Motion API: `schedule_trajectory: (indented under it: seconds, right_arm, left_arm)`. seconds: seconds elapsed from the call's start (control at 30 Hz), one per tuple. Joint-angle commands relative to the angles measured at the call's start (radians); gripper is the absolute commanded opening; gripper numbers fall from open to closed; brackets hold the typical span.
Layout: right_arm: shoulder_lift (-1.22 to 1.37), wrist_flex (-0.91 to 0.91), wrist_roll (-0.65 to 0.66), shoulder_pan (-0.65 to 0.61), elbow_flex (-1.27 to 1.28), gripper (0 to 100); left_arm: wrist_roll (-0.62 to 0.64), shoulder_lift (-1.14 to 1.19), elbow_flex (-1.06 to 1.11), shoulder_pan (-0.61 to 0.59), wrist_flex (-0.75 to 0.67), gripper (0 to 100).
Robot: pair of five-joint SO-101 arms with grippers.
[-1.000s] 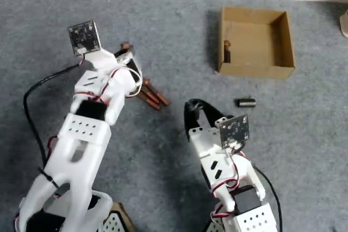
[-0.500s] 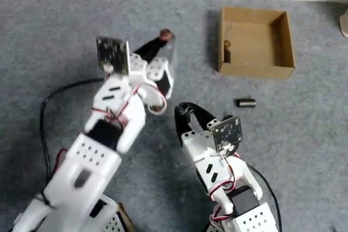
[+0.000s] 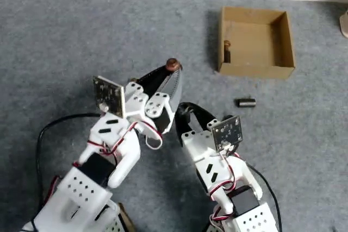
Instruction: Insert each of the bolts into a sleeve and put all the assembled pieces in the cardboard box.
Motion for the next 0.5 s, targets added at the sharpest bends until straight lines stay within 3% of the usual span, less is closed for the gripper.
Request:
schedule_trajectory:
  seconds: [0.0,0.47]
  right_arm:
    - [-0.016,-0.028,-0.009,-0.008,0.156,0.5]
    - [-0.016,-0.031,-0.011,0.039,0.156,0.5]
  left_arm:
    - [0.066,-0.047,0.012,0.035,-0.023,0]
    - [0.078,-0.042,0.047,0.064,-0.021,0]
